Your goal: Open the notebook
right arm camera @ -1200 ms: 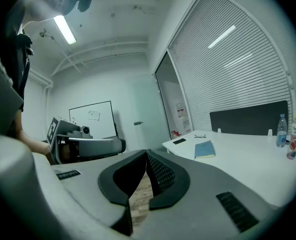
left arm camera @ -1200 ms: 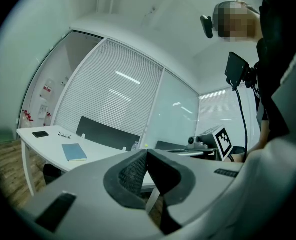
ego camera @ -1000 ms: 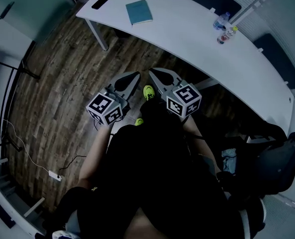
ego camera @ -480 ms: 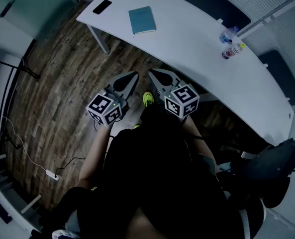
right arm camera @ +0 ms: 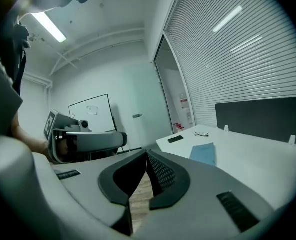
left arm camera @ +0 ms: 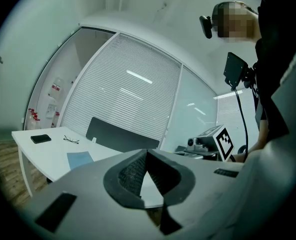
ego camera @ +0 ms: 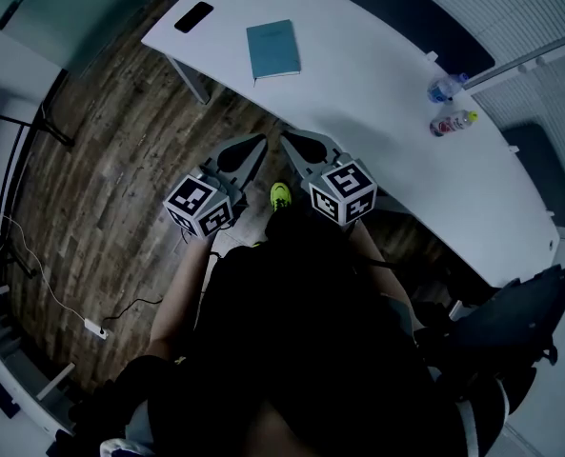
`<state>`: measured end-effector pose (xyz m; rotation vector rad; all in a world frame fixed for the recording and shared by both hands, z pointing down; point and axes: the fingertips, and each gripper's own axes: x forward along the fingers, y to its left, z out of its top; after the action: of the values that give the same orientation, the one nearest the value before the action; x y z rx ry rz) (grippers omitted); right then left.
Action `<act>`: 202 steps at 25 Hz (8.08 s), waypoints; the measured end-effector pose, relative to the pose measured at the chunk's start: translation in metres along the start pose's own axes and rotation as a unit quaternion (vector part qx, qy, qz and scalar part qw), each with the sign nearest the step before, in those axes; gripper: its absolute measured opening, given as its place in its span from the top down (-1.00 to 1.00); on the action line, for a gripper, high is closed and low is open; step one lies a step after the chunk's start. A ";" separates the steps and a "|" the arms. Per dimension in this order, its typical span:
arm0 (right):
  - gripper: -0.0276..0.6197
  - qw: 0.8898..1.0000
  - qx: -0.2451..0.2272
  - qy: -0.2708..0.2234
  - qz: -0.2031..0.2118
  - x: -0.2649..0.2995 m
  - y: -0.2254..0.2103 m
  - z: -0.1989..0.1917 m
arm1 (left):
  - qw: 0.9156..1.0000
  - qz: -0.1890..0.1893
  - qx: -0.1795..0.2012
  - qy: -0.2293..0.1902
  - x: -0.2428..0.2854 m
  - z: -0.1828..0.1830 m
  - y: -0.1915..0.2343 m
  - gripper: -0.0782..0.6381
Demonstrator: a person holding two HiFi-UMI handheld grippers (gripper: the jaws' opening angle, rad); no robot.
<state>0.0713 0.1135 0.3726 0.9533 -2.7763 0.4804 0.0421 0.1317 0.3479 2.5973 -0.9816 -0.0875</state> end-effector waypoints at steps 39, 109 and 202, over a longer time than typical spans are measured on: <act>0.88 0.999 0.003 0.035 0.013 0.092 -0.130 0.016 | 0.999 0.051 -0.002 0.018 0.107 0.000 0.109 0.78; -0.18 0.951 0.127 0.202 -0.199 0.215 -0.293 -0.146 | 0.992 -0.046 -0.083 0.088 0.168 -0.129 0.275 0.37; 0.83 0.975 0.139 0.149 -0.086 0.232 -0.224 -0.053 | 0.997 0.009 -0.072 0.027 0.136 -0.051 0.288 0.38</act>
<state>0.0316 -0.1663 0.5378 1.0657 -2.3751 0.9191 -0.0262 -0.1408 0.5065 2.4456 -0.9444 -0.0808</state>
